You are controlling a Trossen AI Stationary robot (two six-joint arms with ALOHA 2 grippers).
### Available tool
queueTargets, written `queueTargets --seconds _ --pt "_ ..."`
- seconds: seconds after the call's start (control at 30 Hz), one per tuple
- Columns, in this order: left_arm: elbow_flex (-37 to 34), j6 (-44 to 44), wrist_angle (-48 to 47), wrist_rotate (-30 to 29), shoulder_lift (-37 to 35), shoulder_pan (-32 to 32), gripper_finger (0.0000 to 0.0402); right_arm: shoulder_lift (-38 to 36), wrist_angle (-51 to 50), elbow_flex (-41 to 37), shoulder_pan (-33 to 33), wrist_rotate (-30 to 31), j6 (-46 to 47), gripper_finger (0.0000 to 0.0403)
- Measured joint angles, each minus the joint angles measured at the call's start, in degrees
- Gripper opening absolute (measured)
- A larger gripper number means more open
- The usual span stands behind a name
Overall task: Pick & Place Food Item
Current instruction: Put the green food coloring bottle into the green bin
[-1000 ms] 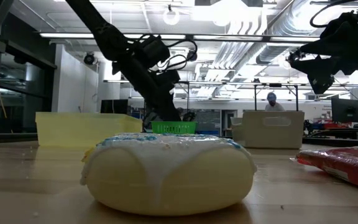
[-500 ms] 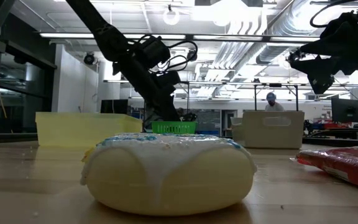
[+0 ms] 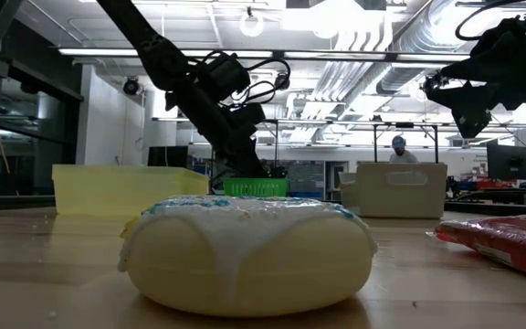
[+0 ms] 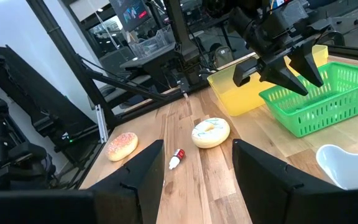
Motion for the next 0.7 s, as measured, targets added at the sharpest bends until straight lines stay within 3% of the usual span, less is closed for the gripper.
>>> queueTargets --seconds 0.3,0.5,0.7 --pt "0.0 0.7 0.3 -0.1 -0.1 0.0 0.0136 0.0 0.0 0.0 0.0 0.0 0.0 0.0175" --pt "0.2 2.5 -0.1 -0.8 -4.5 -0.8 0.0136 0.0 0.0 0.0 0.0 0.0 0.0 0.0175" --pt "0.2 5.9 -3.9 -7.3 -11.4 -5.2 0.0136 0.0 0.0 0.0 0.0 0.0 0.0 0.0175"
